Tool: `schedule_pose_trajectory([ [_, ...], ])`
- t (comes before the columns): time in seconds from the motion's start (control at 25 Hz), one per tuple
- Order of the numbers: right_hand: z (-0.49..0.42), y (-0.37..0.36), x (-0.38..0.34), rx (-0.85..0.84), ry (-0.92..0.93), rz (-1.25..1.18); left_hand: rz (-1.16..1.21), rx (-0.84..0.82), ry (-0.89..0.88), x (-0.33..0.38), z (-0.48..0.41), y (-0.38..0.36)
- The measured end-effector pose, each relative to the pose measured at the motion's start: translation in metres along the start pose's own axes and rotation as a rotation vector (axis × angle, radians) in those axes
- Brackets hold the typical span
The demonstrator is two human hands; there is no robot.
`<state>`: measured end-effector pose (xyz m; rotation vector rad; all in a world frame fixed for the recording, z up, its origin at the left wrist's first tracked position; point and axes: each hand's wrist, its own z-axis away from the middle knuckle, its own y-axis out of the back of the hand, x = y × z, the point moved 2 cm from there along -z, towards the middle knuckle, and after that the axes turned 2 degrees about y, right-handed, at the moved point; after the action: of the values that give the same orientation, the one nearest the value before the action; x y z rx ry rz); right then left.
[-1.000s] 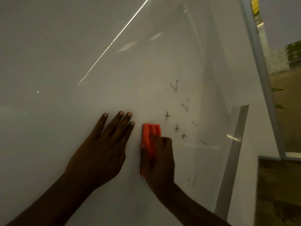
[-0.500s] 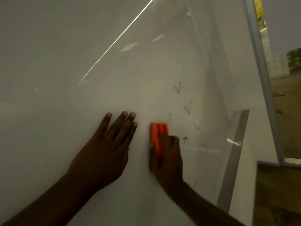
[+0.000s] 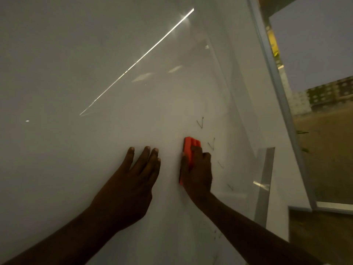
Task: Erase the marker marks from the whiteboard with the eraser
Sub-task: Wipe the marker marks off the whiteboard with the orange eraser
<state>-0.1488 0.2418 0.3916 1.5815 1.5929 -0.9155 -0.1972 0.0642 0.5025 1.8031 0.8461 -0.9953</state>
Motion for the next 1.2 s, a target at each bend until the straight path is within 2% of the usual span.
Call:
schedule_pose_trajectory([
  [0.08, 0.008, 0.002, -0.009, -0.053, 0.321, -0.028, -0.008, 0.05, 0.005, -0.007, -0.014, 0.001],
  [0.12, 0.003, 0.003, 0.006, -0.078, 0.418, 0.011, -0.015, 0.059, 0.028, -0.014, -0.024, 0.001],
  [0.16, -0.005, 0.004, 0.031, -0.081, 0.432, 0.05, -0.025, 0.062, 0.057, -0.021, -0.036, 0.0],
  [0.2, -0.015, 0.004, 0.061, -0.062, 0.331, 0.065, -0.035, 0.055, 0.08, -0.028, -0.047, -0.001],
  [0.24, -0.024, 0.005, 0.088, -0.025, 0.123, 0.031, -0.042, 0.041, 0.092, -0.033, -0.058, -0.003],
  [0.32, -0.041, 0.004, 0.118, -0.026, -0.439, -0.06, -0.052, 0.024, 0.099, -0.04, -0.085, -0.009],
  [0.36, -0.051, 0.001, 0.115, -0.041, -0.619, -0.103, -0.059, 0.026, 0.098, -0.041, -0.098, -0.013],
  [0.4, -0.063, -0.002, 0.103, -0.063, -0.696, -0.137, -0.063, 0.024, 0.104, -0.042, -0.109, -0.015],
  [0.44, -0.076, -0.005, 0.084, -0.071, -0.654, -0.162, -0.069, 0.021, 0.112, -0.042, -0.121, -0.019],
  [0.48, -0.09, -0.006, 0.06, -0.062, -0.501, -0.177, -0.074, 0.011, 0.119, -0.041, -0.132, -0.022],
  [0.6, -0.114, -0.004, 0.006, -0.047, 0.188, -0.129, -0.101, 0.005, 0.144, -0.042, -0.155, -0.032],
  [0.64, -0.127, -0.004, 0.01, -0.049, 0.337, -0.078, -0.108, -0.001, 0.147, -0.041, -0.162, -0.036],
  [0.68, -0.143, -0.006, 0.029, -0.034, 0.409, -0.028, -0.113, -0.005, 0.152, -0.04, -0.169, -0.039],
  [0.72, -0.158, -0.007, 0.061, -0.007, 0.368, 0.002, -0.119, -0.008, 0.156, -0.037, -0.176, -0.042],
  [0.76, -0.171, -0.01, 0.098, 0.021, 0.209, 0.016, -0.125, -0.012, 0.16, -0.036, -0.181, -0.045],
  [0.88, -0.18, -0.006, 0.177, -0.002, -0.427, -0.02, -0.136, -0.01, 0.17, -0.03, -0.194, -0.05],
  [0.92, -0.178, -0.008, 0.178, -0.009, -0.528, -0.036, -0.138, -0.01, 0.171, -0.028, -0.197, -0.052],
  [0.96, -0.177, -0.011, 0.164, -0.018, -0.546, -0.062, -0.14, -0.007, 0.168, -0.027, -0.203, -0.055],
  [1.0, -0.175, -0.013, 0.141, -0.008, -0.453, -0.093, -0.136, -0.008, 0.161, -0.024, -0.209, -0.059],
  [1.12, -0.159, -0.014, 0.07, -0.003, 0.093, -0.149, -0.128, -0.036, 0.108, -0.008, -0.23, -0.076],
  [1.2, -0.153, -0.012, 0.076, -0.066, 0.287, -0.134, -0.111, -0.048, 0.08, -0.001, -0.239, -0.084],
])
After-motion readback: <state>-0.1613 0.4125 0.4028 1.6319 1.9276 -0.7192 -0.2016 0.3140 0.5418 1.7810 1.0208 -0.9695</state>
